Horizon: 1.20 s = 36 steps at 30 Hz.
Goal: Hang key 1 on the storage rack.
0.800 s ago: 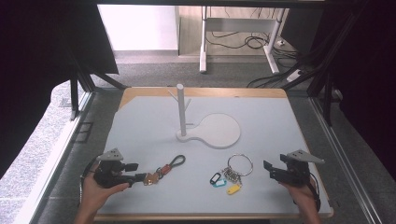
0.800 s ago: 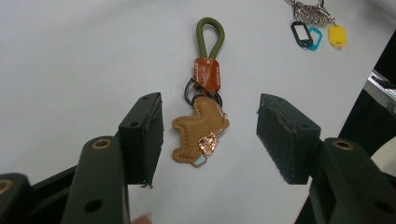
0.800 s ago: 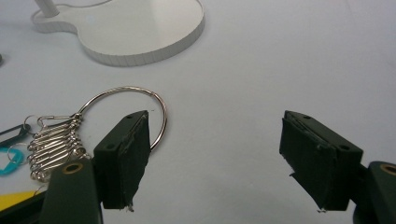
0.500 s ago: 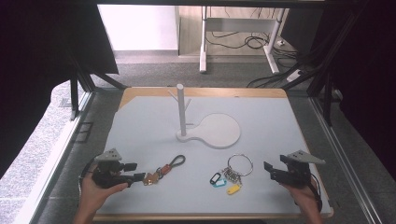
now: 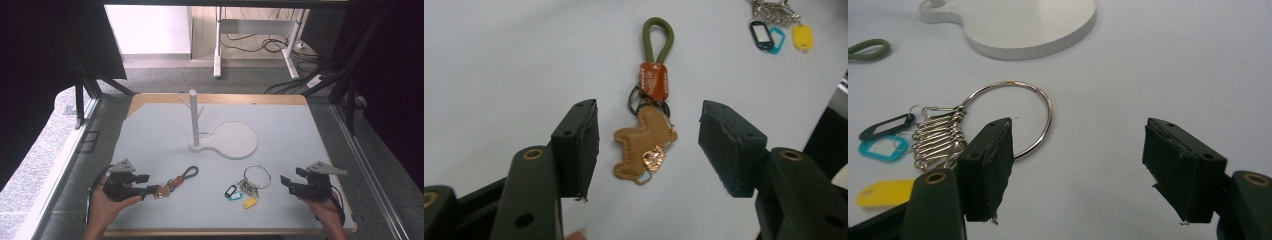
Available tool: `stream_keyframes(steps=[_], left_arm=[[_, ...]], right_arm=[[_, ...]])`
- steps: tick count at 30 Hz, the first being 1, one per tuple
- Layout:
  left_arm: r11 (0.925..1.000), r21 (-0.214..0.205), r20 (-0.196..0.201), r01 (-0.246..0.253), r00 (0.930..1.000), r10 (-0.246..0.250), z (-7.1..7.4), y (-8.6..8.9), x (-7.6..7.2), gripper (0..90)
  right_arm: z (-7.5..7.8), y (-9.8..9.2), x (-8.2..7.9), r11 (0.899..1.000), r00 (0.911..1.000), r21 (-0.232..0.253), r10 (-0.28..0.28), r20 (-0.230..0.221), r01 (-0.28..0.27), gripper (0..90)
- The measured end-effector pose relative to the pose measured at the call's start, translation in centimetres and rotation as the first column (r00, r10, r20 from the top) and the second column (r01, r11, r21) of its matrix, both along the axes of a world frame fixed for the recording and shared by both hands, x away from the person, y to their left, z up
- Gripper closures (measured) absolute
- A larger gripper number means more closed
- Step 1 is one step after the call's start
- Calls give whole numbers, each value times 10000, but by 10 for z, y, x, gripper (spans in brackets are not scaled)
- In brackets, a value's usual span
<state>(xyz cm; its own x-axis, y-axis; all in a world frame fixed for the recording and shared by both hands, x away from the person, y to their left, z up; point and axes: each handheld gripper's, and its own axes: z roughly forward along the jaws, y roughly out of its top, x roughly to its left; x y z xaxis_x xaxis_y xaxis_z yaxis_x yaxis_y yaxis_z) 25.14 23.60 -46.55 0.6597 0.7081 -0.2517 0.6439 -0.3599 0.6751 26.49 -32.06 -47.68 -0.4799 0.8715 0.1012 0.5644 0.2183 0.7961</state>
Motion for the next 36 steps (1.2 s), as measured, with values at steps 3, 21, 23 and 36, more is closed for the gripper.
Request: stream_keyframes(steps=[3,21,23,36], left_arm=[[9998,70,121,-201,9997,200,4,0,0,418],[9971,590,78,486,9988,-491,42,-21,8,442],[9940,875,-209,656,9977,-640,39,-25,12,442],[9661,1975,-1411,1663,9801,-1398,34,-54,44,428]], right_arm=[[0,-2,2,9995,9998,266,180,70,-182,293],[-3,0,1,9998,9996,-180,-79,-261,74,296],[-5,-2,-2,9998,9994,-188,-110,-320,104,301],[-5,-6,0,9997,9989,-225,-114,-460,104,304]])
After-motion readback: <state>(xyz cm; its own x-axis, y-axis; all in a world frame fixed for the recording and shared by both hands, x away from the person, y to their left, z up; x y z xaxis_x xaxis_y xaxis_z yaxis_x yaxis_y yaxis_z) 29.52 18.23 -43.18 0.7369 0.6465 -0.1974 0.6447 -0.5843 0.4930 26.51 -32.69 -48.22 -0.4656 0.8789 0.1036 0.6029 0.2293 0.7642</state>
